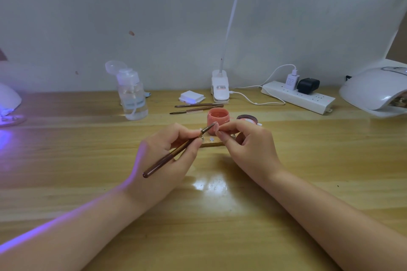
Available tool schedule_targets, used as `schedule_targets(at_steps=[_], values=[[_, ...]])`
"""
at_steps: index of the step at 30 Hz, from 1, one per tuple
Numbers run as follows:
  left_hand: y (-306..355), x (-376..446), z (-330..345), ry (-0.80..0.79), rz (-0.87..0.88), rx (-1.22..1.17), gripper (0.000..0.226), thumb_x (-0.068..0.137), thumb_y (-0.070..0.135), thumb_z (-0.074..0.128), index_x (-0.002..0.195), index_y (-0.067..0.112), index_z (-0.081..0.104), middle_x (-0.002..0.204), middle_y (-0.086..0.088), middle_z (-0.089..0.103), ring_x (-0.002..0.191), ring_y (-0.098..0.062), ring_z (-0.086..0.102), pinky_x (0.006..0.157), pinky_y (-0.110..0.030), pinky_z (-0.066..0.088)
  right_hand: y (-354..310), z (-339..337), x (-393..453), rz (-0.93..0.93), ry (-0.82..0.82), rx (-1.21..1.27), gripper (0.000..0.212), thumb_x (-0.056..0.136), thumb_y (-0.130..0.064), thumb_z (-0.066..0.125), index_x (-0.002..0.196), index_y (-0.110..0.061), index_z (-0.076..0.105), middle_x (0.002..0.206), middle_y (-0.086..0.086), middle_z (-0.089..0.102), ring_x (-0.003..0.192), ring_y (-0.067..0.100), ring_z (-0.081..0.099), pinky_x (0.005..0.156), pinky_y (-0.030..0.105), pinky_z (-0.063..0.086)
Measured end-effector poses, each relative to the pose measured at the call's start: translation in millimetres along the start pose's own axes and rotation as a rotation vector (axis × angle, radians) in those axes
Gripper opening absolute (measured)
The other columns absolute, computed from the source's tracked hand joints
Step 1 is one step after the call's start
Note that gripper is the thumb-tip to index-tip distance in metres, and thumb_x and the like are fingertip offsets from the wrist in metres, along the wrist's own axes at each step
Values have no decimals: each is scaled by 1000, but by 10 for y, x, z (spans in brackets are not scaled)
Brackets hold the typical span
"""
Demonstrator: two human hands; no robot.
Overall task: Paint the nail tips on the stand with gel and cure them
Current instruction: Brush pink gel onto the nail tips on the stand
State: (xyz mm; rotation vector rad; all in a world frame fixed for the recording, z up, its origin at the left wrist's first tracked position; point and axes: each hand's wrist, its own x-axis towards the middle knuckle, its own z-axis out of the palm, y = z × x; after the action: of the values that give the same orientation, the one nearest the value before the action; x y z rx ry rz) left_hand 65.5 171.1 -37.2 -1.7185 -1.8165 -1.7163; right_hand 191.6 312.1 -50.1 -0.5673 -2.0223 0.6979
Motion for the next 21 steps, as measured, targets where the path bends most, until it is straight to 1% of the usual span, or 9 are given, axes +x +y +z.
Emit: schedule_targets(at_steps=[2, 4, 8, 13, 16, 18, 19, 20, 21], values=[[-11, 2, 5, -18, -23, -13, 12, 84, 9, 73, 93, 18, 71, 93, 17, 71, 81, 3, 68, 71, -6, 46, 5, 2, -3, 7, 2, 5, 5, 85, -17, 72, 86, -18, 76, 75, -9, 70, 49, 9, 46, 55, 17, 35], [-5, -4, -3, -28, -22, -21, 12, 84, 9, 75, 88, 20, 70, 89, 15, 71, 77, 2, 67, 69, -6, 46, 8, 4, -6, 12, 16, 2, 5, 84, -15, 73, 84, -19, 75, 69, -13, 66, 49, 9, 47, 55, 17, 36], [53, -18, -42, -34, -27, -101, 3, 80, 26, 66, 79, 27, 64, 78, 13, 68, 67, 2, 61, 64, -7, 42, 11, 6, 8, 31, 25, 19, 5, 84, -17, 73, 81, -21, 74, 67, -7, 66, 48, 8, 46, 53, 20, 37], [57, 0, -14, 8, -86, -78, 10, 86, 11, 73, 86, 20, 68, 73, 24, 67, 66, 6, 61, 61, -4, 40, -1, 4, 0, 20, -12, 57, 7, 87, -22, 71, 85, -18, 76, 77, -4, 71, 47, 8, 43, 55, 19, 35], [32, 7, -11, -15, -115, -106, 15, 85, 9, 73, 86, 23, 69, 75, 20, 68, 67, 5, 62, 62, -6, 42, -9, 0, -2, 21, -13, 58, 5, 86, -20, 72, 85, -18, 76, 75, -6, 70, 49, 8, 44, 55, 19, 37], [14, 6, -27, -43, -136, -163, 9, 83, 23, 73, 79, 29, 67, 73, 10, 69, 65, -3, 60, 61, -17, 46, -3, -3, 0, 24, -2, 55, 3, 84, -17, 73, 83, -19, 74, 69, -9, 66, 49, 8, 45, 55, 19, 37], [13, 5, -38, -55, -152, -196, 5, 80, 32, 69, 77, 29, 66, 75, 2, 69, 68, -14, 62, 63, -26, 49, 1, -2, 0, 27, 5, 54, 4, 84, -16, 74, 83, -20, 74, 67, -11, 64, 49, 8, 45, 55, 19, 37], [15, 3, -49, -56, -164, -228, 7, 76, 38, 66, 76, 30, 65, 77, -3, 69, 74, -23, 63, 68, -36, 50, 4, -3, 1, 29, 7, 52, 4, 83, -15, 74, 83, -19, 74, 66, -12, 63, 49, 8, 45, 55, 19, 37], [15, 1, -58, -54, -169, -259, 8, 75, 39, 64, 75, 32, 65, 78, -5, 69, 77, -28, 64, 72, -42, 52, 4, -1, 2, 31, 6, 51, 3, 83, -15, 74, 83, -19, 74, 66, -12, 63, 49, 8, 45, 56, 19, 36]])
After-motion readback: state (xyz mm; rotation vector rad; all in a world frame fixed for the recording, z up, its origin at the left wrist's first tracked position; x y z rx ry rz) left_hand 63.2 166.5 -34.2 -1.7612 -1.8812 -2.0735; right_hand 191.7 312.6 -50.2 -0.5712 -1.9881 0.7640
